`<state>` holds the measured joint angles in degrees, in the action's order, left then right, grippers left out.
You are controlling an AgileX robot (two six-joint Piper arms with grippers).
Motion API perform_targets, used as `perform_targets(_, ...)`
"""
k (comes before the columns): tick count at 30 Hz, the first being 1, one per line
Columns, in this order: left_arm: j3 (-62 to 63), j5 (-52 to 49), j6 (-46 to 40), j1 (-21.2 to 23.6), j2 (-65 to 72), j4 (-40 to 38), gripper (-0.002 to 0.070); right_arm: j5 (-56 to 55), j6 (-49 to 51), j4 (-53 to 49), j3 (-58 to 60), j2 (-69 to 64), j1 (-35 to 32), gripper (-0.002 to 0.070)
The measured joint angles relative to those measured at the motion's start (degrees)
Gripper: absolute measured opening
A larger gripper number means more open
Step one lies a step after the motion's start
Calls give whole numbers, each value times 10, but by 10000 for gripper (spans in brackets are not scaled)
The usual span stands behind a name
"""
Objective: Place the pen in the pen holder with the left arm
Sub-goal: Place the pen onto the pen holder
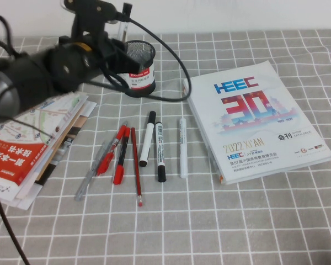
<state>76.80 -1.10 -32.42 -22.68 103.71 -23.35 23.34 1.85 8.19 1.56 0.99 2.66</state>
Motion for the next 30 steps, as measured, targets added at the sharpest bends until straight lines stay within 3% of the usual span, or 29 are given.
perform_targets(2, -16, 56, 49, -9, 0, 46, 107, 0, 0, 0, 0, 0, 0, -15)
perform_targets(6, -51, 187, 231, -14, 0, 200, 107, 0, 0, 0, 0, 0, 0, -15)
perform_targets(11, -67, 319, 414, 7, 11, 352, 107, 0, 0, 0, 0, 0, 0, -15)
perform_targets(18, -41, 377, 479, 45, 69, 390, 107, 0, 0, 0, 0, 0, 0, -15)
perform_targets(30, 36, 382, 485, 47, 155, 405, 107, 0, 0, 0, 0, 0, 0, -15)
